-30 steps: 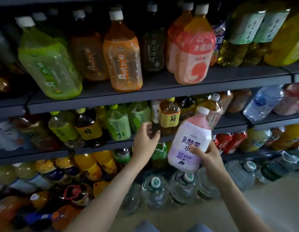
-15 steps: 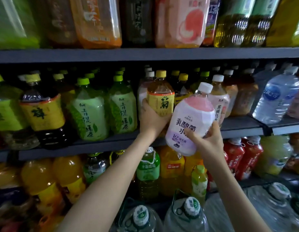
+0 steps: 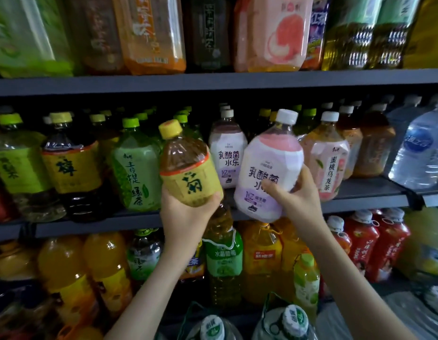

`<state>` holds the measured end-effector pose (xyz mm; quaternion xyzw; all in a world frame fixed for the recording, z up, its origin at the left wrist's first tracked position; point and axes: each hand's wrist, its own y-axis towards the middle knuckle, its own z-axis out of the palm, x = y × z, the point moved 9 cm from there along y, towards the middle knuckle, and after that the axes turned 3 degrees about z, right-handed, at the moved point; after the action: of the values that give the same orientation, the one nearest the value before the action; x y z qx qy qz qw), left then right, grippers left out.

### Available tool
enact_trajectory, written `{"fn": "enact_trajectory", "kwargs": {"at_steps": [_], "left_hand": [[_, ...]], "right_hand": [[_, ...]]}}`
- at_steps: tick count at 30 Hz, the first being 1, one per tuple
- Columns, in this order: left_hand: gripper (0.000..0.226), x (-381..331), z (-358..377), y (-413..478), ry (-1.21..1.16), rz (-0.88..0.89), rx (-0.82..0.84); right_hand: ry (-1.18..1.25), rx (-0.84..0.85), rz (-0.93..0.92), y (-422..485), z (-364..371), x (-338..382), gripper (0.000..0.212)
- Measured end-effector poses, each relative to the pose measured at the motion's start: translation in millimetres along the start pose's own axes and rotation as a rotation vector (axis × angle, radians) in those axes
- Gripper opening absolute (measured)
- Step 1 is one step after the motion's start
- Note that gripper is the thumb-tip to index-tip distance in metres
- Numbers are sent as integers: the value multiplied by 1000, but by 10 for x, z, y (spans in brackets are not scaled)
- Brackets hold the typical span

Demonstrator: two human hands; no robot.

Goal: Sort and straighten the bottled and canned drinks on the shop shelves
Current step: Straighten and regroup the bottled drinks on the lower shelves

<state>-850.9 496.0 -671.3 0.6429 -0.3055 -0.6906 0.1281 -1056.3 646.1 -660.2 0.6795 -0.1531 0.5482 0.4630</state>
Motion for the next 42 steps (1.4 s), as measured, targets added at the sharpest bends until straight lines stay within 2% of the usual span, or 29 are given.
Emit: {"fn": "enact_trajectory", "kwargs": {"at_steps": [4,7,11,13,17,20,21,24,25,30,35,42], "left_hand": [[70,-12,-260,20,-140,-75,-22],[81,-13,-351,90,-276,-110,-26],[93,-11,-331,170,-406,-122,8],[93,15,-279,184,-408,-129,32],[77,50,-110,197,-346,-117,119],[73,30,-6,158,-272,-117,202],[73,-13,27,153,-247,-117,236],[72,-207,149,131,-188,-135,348],[74,-266,176,117,-171,-174,373],[71,-503,156,30,21,-352,538],[53,-933,125,-15,-87,-786,929],[36,-1961,490,250,-73,-951,1011]], "right_hand": [[-47,53,17,200,365,-221,67],[-97,154,32,359,595,-341,72],[-276,243,-28,527,653,-328,73],[-375,218,-65,546,615,-321,75],[-441,109,-110,412,599,-263,83],[-274,-10,-145,126,521,22,75],[-181,30,-112,38,564,114,69],[-52,384,93,-167,999,356,63],[-44,450,174,-206,1097,361,64],[-24,418,512,-255,1055,433,71],[147,523,810,-477,914,737,81],[206,462,964,-186,401,1797,72]]}}
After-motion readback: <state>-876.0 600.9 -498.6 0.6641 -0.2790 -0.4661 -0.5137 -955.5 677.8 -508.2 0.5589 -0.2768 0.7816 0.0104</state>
